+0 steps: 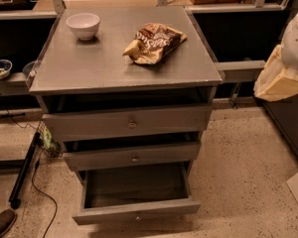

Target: Close bottom drawer

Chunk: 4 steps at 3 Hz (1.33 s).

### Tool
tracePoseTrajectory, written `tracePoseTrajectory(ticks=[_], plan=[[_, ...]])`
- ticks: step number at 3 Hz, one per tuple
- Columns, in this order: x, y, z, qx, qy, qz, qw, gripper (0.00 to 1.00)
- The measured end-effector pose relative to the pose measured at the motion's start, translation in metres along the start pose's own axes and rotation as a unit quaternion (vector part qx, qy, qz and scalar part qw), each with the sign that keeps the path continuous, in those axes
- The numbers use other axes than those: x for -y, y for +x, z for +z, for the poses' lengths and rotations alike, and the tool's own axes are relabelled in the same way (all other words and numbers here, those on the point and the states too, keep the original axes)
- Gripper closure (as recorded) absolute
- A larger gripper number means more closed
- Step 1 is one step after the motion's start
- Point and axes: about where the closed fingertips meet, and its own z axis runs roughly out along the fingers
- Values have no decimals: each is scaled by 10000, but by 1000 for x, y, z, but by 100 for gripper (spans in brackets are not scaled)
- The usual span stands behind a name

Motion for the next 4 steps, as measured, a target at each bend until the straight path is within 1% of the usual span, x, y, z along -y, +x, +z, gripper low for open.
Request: tracePoseTrajectory(ticks=[1, 2, 3, 4], plan=[[0, 0, 0, 0, 2, -1, 10000, 100], [9, -5, -1, -12, 278, -164, 9995, 100], [14, 2, 15, -89, 417, -201, 9989, 100], [17, 12, 44, -221, 349, -213, 9989, 100]])
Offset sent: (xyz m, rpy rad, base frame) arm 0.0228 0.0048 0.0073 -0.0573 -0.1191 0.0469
